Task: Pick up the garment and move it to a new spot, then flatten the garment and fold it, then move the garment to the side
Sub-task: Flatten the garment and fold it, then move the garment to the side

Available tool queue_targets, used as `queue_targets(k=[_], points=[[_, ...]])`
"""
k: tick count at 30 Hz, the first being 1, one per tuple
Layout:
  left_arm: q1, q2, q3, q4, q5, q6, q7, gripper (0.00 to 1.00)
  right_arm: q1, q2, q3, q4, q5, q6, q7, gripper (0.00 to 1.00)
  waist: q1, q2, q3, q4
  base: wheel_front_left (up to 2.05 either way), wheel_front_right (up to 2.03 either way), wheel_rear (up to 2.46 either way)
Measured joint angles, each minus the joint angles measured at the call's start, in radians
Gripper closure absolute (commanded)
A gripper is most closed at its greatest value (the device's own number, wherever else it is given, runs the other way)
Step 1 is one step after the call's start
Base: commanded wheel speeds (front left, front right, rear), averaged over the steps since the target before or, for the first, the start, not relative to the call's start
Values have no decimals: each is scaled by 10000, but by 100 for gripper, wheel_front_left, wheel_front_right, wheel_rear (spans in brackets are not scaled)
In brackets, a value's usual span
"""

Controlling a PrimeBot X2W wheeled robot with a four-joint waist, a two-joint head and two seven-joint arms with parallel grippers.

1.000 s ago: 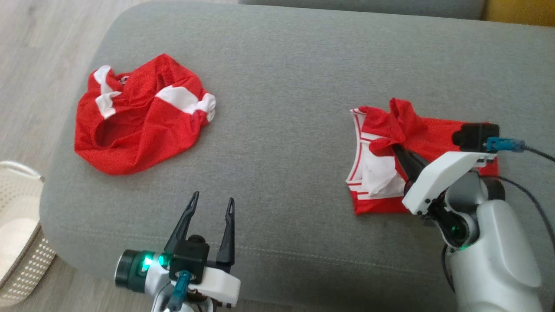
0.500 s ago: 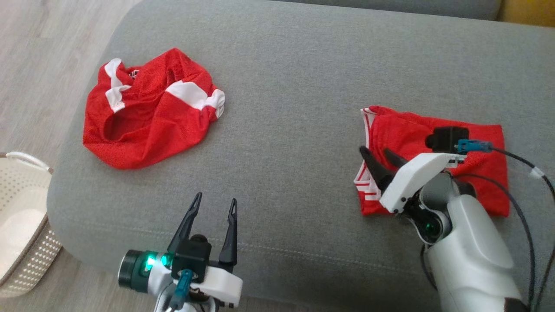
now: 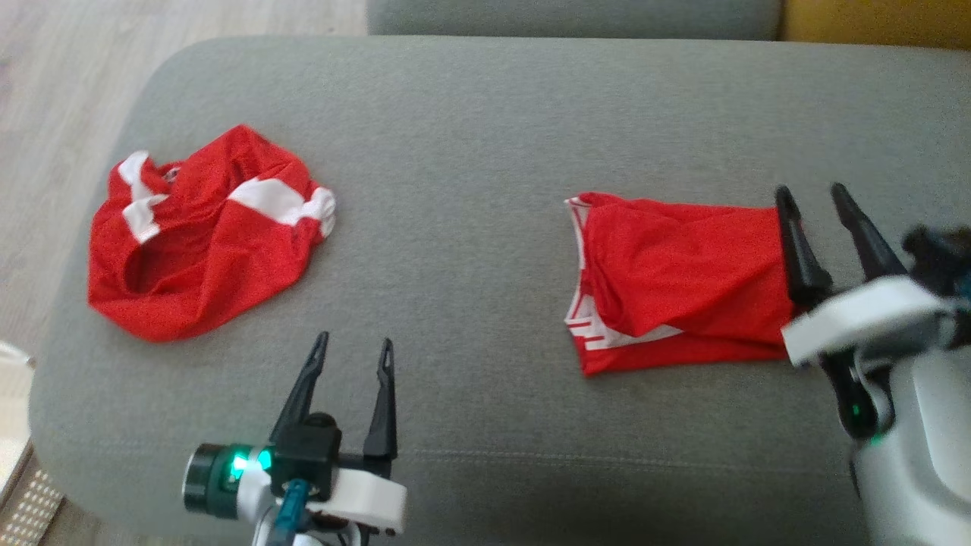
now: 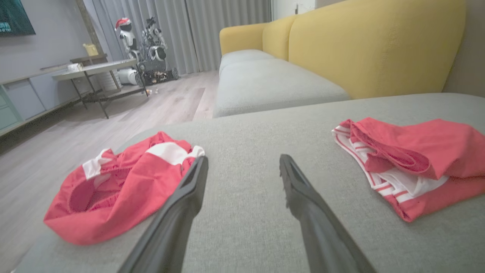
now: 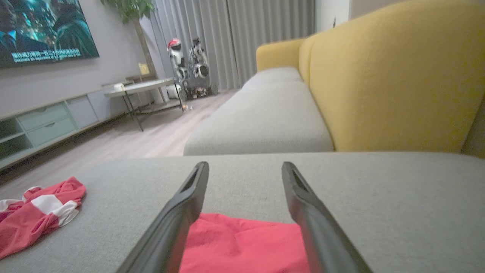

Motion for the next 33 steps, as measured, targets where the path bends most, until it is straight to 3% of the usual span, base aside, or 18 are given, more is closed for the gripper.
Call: queue_targets(k=[4,7,14,17,20,33], points=[[235,19,334,-286,0,2,0,0,974,-627,639,-261,-146,0,-2314,0,0,0,-176,-483,0,0,0],[471,19,573,-552,-4,2,0,0,1290,-673,928,-203,-167,0,-2738,0,0,0,-333,-760,0,0,0],[1253,12,1112,-1057,-79,-8,0,0,2528,-138,930,-1457,-569,0,-2821,0,0,0,-872,-1168,0,0,0],[1685,4,1338,-1283,146,-40,0,0,3696,347,102,-1739,-681,0,-2821,0,0,0,-1203,-1207,0,0,0],[1917,6,1411,-1346,316,-102,0,0,4341,537,-100,-1778,-959,0,-2821,0,0,0,-1376,-1203,0,0,0],[2166,-38,1423,-1361,541,-458,0,0,4476,857,109,-1808,-1285,0,-2821,0,0,0,-1431,-1073,0,0,0]])
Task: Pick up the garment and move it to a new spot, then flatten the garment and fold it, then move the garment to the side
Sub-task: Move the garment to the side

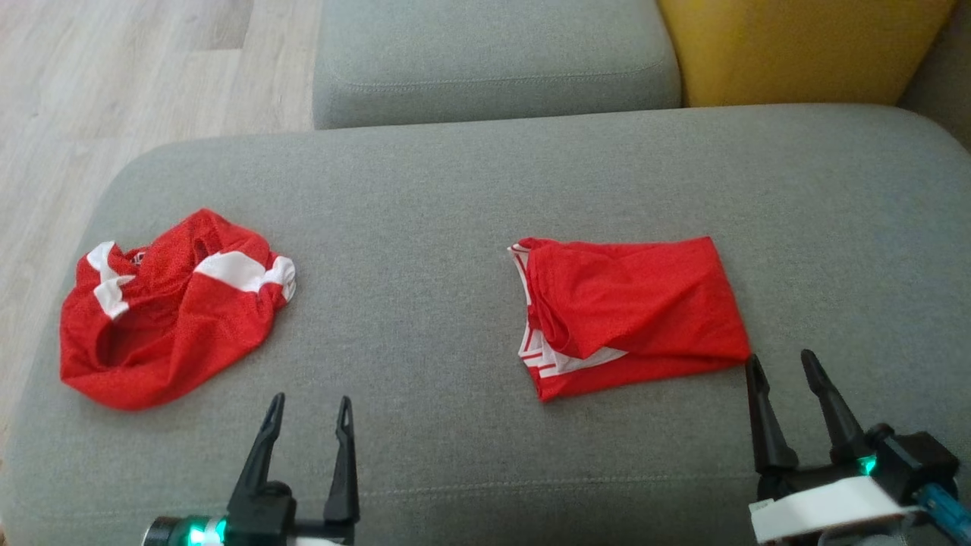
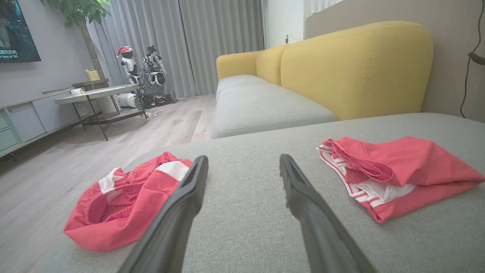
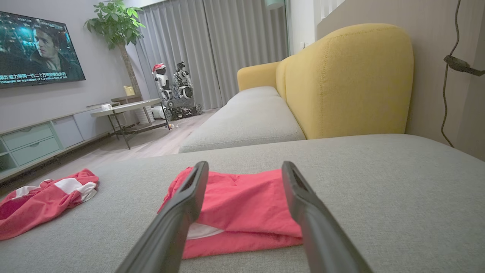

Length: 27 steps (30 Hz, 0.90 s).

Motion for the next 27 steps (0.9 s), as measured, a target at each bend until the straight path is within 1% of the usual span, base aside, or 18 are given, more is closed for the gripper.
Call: queue_targets(k=[8,12,16,18,19,20,23,27], points=[[-19,-92,-6,40,94,-173,0,0,-320,4,-38,326,-12,0,0,0,0,0,305,124,0,0,0],[-74,-148,-25,61,247,-255,0,0,-890,12,-81,874,4,0,0,0,0,0,532,252,0,0,0],[-421,-215,-75,65,322,-272,0,0,-1796,-17,-77,2268,198,0,15,0,0,0,921,357,0,0,0],[-794,-268,-151,67,372,-382,0,0,-2588,-50,-199,3202,573,0,426,0,0,0,1234,402,0,0,0],[-1017,-299,-199,79,418,-426,0,0,-3060,-54,-439,3626,823,0,669,0,0,0,1400,425,0,0,0],[-1243,-328,-290,109,431,-430,-2,0,-3566,-144,-686,4075,911,0,953,0,0,0,1566,452,0,0,0],[-1708,-410,-422,222,445,-437,0,0,-5010,-732,-1041,5112,867,0,1643,0,0,0,2044,556,0,0,0],[-2033,-491,-585,426,443,-479,-2,0,-6198,-1306,-1076,6355,698,0,2477,0,0,0,2532,738,0,0,0]])
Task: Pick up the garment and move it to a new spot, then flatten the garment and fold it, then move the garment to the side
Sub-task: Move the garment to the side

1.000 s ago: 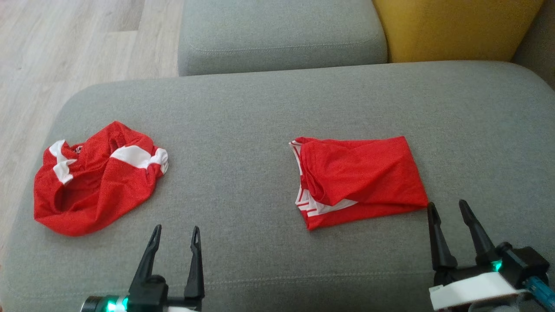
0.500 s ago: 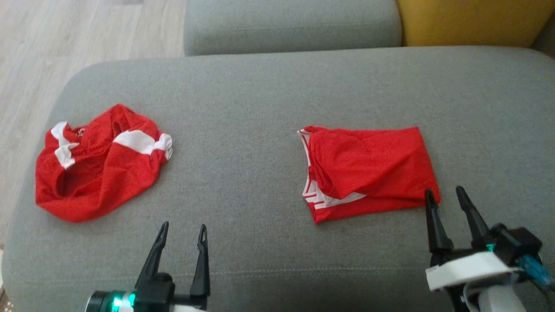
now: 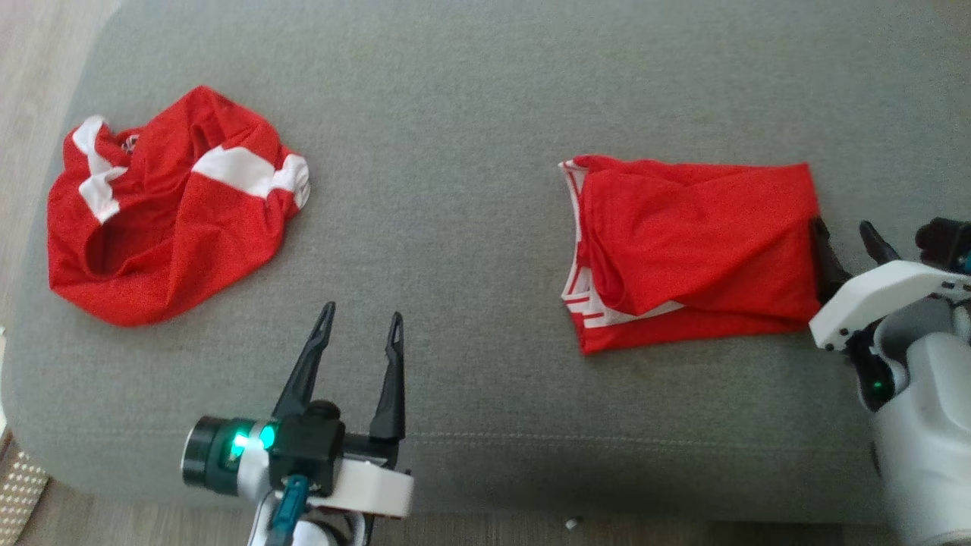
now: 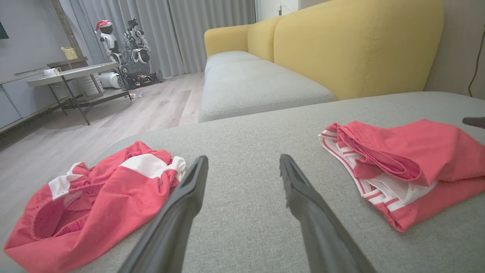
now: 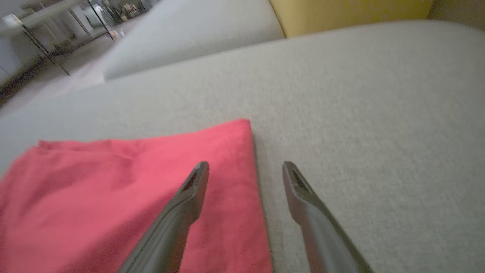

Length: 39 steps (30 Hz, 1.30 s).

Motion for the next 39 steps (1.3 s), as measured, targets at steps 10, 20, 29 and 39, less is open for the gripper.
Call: queue_targets(k=[10,20,29,39], points=[[-385,-125,-127,167,-2,75,0,0,-891,-362,251,1639,-245,0,876,95,0,0,486,293,0,0,0],[-504,-146,-188,105,-35,144,0,0,-1232,-1388,694,1294,380,0,554,100,0,0,779,-106,0,0,0],[-1274,-190,-343,84,-33,48,-31,0,-2220,-2065,1476,-111,1655,0,800,0,1,0,1531,-718,0,0,0],[-1510,-201,-456,255,-33,-23,-44,0,-1102,-1825,3114,-734,3448,0,2418,0,1,0,1475,-507,0,0,0]])
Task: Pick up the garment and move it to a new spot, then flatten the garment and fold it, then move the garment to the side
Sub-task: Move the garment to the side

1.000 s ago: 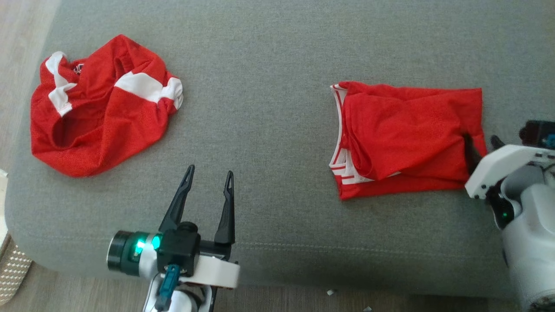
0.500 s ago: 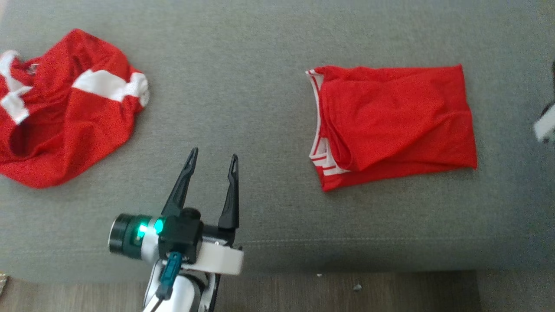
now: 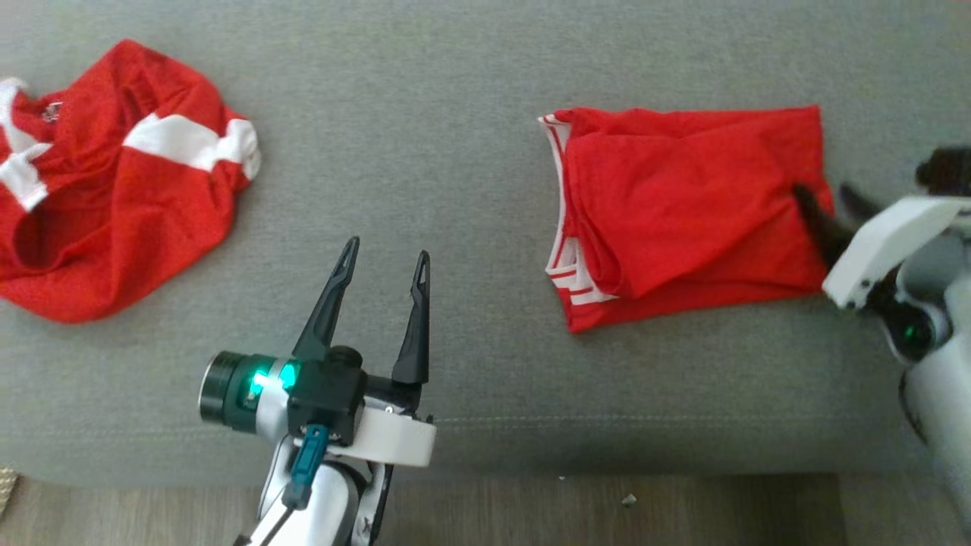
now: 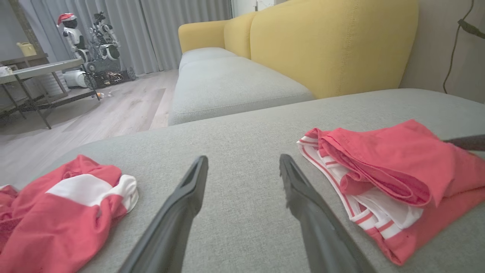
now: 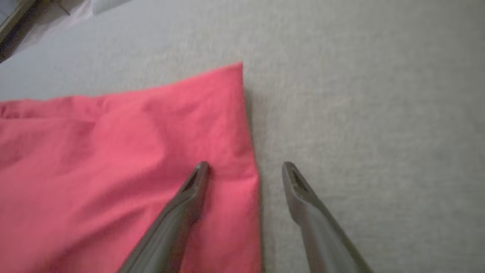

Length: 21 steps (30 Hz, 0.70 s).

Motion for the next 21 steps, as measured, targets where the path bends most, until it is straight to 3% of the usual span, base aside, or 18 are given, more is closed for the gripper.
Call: queue_targets(k=[2,3,4,5,12,17,21], points=[[35,4,-2,4,0,15,0,0,314,2,151,38,347,0,487,0,0,0,-83,134,0,0,0],[57,6,-10,12,0,46,-2,0,398,-17,209,-19,504,0,692,9,0,0,-125,196,0,0,0],[72,8,-13,15,0,59,-13,0,421,-98,324,-140,619,-2,936,63,0,0,-165,253,0,0,0],[74,6,-31,13,0,84,-17,0,450,-209,424,-257,690,-2,1091,97,0,0,-201,301,0,0,0],[262,6,-38,-44,0,188,-23,0,698,-1020,240,-706,763,2,443,100,0,0,-148,222,0,0,0],[199,0,-84,-59,0,180,-25,0,340,-1848,-619,-571,119,2,67,100,0,0,58,-62,0,0,0],[-28,2,-157,-46,0,174,-25,0,-255,-2487,-1183,-330,-1091,2,48,100,0,0,310,-246,0,0,0]])
